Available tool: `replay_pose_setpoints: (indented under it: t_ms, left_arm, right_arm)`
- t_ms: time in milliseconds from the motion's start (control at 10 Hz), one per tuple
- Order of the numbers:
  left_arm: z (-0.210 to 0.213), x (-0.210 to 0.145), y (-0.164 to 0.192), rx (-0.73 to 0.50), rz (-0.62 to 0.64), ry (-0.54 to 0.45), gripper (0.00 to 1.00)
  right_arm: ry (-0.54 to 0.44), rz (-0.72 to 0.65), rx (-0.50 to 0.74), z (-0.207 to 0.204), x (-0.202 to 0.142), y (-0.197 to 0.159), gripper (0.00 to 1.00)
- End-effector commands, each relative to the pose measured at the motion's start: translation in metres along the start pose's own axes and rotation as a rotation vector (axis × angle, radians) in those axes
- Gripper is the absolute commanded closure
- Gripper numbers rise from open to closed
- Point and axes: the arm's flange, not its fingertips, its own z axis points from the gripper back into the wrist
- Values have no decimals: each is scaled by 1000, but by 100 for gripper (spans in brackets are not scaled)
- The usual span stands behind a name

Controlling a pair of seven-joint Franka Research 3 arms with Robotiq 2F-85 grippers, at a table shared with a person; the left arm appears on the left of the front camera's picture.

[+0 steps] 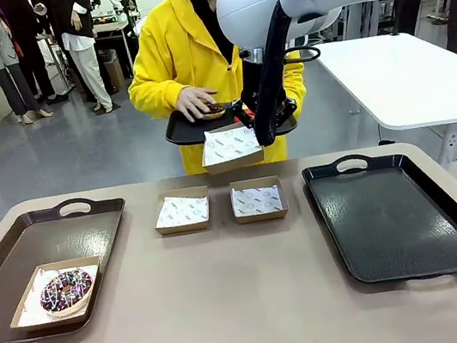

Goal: Individually package the donuts and arrange them on the tray.
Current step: Place the picked Paper togo box on the Handle tray while simultaneously picking up another Paper togo box from the table with the other hand.

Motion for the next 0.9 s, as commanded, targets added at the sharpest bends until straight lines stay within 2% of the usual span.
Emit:
replay_pose_setpoints:
  t_ms: [0, 800]
  left_arm:
    - [1, 0, -1, -9, -3, -1, 0]
    - [1, 0, -1, -9, -3, -1, 0]
  right_arm:
    - [0, -8, 18, 4, 0, 0, 100]
    - [0, -8, 18, 4, 0, 0, 100]
